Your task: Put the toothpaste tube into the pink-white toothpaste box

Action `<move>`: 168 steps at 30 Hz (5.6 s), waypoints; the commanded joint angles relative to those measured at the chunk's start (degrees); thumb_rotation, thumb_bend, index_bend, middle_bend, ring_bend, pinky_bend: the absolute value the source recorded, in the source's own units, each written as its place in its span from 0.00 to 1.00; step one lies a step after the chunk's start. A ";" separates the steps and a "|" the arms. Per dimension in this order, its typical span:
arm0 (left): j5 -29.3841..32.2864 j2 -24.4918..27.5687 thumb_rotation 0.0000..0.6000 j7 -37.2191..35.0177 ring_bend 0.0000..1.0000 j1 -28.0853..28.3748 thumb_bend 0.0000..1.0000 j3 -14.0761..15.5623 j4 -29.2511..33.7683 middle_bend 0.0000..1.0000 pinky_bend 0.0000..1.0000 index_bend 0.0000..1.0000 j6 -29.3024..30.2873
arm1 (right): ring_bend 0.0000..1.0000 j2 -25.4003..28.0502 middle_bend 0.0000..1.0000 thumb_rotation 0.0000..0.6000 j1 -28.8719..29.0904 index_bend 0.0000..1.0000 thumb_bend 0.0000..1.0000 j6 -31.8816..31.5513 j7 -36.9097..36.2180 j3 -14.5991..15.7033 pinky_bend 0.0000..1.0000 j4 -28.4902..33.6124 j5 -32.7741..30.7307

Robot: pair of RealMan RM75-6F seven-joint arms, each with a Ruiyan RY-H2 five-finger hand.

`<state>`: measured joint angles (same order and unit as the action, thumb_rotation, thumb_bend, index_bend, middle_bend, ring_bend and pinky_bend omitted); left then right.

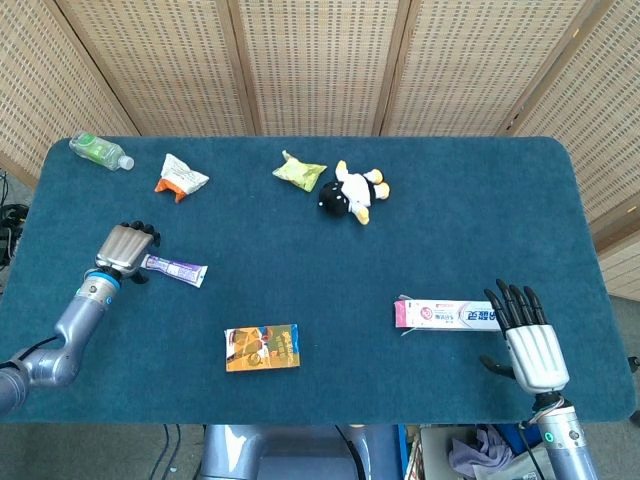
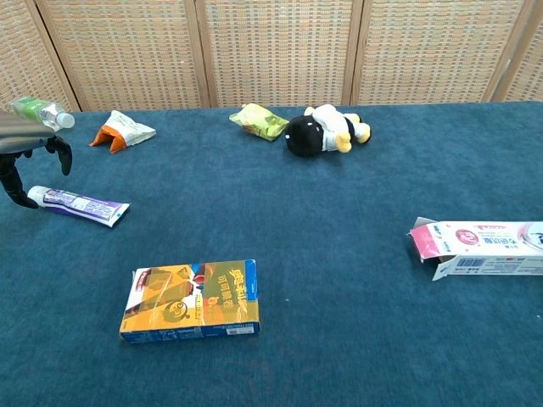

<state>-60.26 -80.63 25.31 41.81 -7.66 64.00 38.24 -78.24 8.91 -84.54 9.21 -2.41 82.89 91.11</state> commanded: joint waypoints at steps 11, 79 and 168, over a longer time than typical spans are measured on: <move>3.59 -2.09 1.00 2.90 0.22 2.49 0.17 0.95 -3.19 0.29 0.31 0.40 -1.67 | 0.00 0.08 0.00 1.00 -0.14 0.00 0.00 -0.21 -0.24 -0.16 0.00 -0.08 -0.36; -10.53 8.10 1.00 -12.09 0.56 -0.72 0.29 1.28 9.35 0.67 0.58 0.79 14.07 | 0.00 2.12 0.00 1.00 5.22 0.00 0.00 8.31 -1.08 -2.72 0.00 0.84 -3.47; -17.53 18.11 1.00 -10.74 0.56 0.23 0.29 -1.20 33.48 0.67 0.58 0.79 17.73 | 0.42 -4.31 0.52 1.00 22.10 0.57 0.00 24.50 8.42 -9.73 0.45 9.77 -19.47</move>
<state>-77.85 -63.06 13.87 41.44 -8.48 95.80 56.50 -82.37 30.23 -60.26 16.45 -11.52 91.57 72.44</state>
